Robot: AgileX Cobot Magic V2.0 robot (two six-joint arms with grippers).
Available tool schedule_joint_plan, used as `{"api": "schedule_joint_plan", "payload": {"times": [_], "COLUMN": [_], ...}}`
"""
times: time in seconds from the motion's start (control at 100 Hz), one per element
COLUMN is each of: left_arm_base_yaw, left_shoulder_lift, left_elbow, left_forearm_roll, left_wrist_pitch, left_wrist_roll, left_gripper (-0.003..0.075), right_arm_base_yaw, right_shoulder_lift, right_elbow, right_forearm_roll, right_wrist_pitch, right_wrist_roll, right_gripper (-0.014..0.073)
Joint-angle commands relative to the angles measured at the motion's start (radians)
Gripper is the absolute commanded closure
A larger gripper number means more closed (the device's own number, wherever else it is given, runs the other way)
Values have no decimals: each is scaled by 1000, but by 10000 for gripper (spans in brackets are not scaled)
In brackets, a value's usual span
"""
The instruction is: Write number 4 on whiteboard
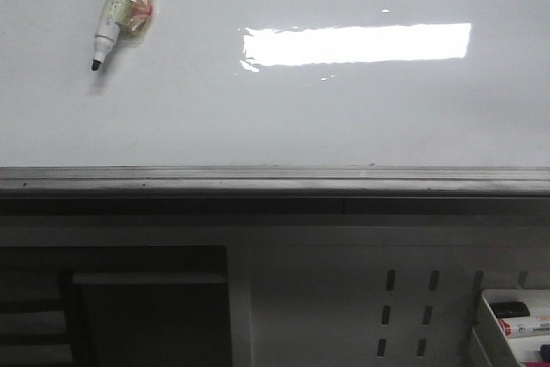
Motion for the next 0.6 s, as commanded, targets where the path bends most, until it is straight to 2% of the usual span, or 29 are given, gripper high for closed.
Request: {"api": "schedule_joint_plan", "payload": {"times": [0.0,0.06,0.12,0.17,0.39,0.59], "left_arm_base_yaw": [-7,-7,-7,-7,-7,-7], "left_shoulder_lift": [56,91,131,160,332,484], "left_elbow": [-38,-38,-38,-38,-93,-186], "left_forearm_roll": [-137,-210,-302,-383,-690,-795], "left_wrist_pitch": [-84,-96,-104,-109,-59,48], "left_wrist_roll": [86,152,227,297,625,735], "left_gripper": [531,430,334,295,324,325], "right_arm_base_yaw": [6,6,6,6,6,6], "right_shoulder_lift": [31,35,39,39,39,39], "right_elbow": [-43,-43,-45,-45,-45,-45], "right_forearm_roll": [9,11,11,11,11,11], "right_wrist_pitch": [-44,-50,-56,-65,-78,-87], "right_wrist_roll": [-18,-18,-18,-18,-18,-18], "right_gripper": [249,157,142,146,146,146]}}
